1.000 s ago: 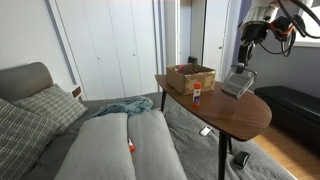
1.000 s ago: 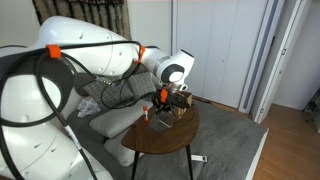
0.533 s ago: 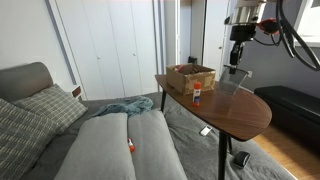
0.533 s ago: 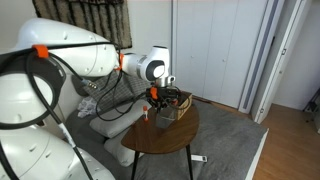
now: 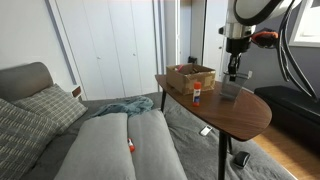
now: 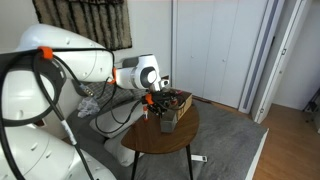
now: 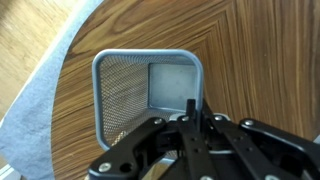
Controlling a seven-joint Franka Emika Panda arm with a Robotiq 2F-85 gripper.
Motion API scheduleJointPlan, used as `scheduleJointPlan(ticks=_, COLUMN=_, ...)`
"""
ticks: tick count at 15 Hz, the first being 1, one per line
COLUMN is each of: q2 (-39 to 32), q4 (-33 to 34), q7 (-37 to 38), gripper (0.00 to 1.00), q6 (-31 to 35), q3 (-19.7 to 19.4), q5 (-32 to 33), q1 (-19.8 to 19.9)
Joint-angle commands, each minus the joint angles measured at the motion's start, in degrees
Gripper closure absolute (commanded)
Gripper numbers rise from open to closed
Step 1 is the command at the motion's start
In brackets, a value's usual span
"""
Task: Set the pen holder upright on the table then put the stick of glue in it
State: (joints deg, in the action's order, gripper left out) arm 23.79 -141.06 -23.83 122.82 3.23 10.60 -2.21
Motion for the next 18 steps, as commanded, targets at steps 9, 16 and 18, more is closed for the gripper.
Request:
scheduleJointPlan(ticks=9, q2=6.1, q4=-0.1, q7=-0.1, gripper=0.27, q6=-5.2, q3=0.0, q5=-0.8, q1=-6.0)
scheduleJointPlan(ticks=16, q2=4.1, q4=4.6, q7=-0.6, gripper=0.0, q6=-9.3, q3=0.0, q5=-9.8, q1=-12.3)
scheduleJointPlan(ticks=18, q2=2.1, q4=5.0, q7=-1.0, gripper=0.0, q6=-7.3, q3=0.3, q5=-11.1, q1=-13.2)
